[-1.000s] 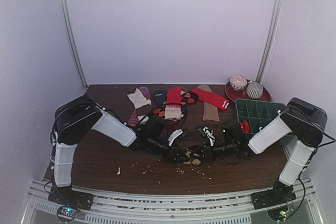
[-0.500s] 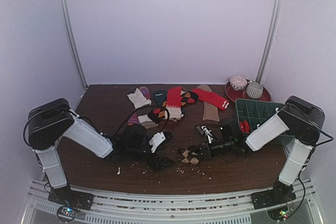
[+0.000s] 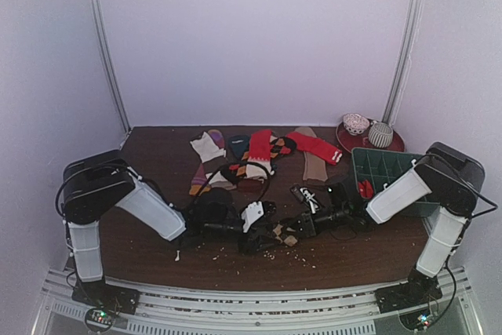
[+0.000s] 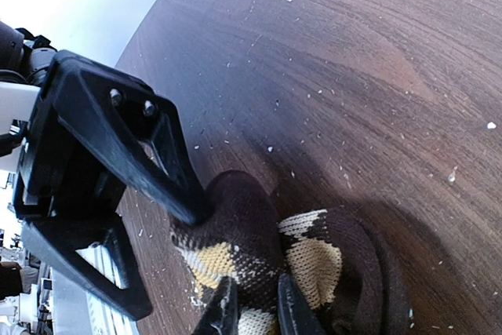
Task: Roll the socks
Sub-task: Roll a pair of socks at the center of the board.
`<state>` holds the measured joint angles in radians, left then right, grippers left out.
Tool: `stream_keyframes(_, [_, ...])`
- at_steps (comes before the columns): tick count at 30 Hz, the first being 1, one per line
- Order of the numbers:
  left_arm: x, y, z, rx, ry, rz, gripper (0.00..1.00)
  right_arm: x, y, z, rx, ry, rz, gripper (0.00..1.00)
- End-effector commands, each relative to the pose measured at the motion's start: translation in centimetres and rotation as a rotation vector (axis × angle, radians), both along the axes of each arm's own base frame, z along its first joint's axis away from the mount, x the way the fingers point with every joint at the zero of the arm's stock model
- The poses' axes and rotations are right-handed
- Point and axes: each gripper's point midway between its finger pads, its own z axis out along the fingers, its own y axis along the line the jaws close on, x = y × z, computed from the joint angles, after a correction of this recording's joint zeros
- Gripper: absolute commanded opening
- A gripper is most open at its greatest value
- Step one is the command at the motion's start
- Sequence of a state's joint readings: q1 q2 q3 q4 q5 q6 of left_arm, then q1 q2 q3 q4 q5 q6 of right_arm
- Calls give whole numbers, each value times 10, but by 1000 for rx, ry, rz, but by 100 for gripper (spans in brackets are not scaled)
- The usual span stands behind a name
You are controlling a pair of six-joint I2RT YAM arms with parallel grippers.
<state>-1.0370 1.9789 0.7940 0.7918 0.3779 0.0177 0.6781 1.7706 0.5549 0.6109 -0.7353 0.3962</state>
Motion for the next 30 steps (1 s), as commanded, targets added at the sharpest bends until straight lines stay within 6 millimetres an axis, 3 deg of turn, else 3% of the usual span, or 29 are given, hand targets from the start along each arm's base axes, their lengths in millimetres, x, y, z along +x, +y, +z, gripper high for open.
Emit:
stream_keyframes(1, [-4,-11,-6,1,-3,-51,56,-59,-61,-90,-341,300,-31,16])
stream_keyframes(5, [0,-10,-17,25,22,-18,56,-58,-61,-89,-339,301,-31,16])
stream_keyframes(15, [7,5,8,-42,-24,61,64,-58,-61,-88,-338,302,-36,16])
stream_keyframes(24, [12,10,11,-61,-26,97,65,-58,-61,-88,-337,304,-34,16])
stream_keyframes(30, [22,17,24,-108,-39,141,69,-59,-61,-89,-339,306,-33,16])
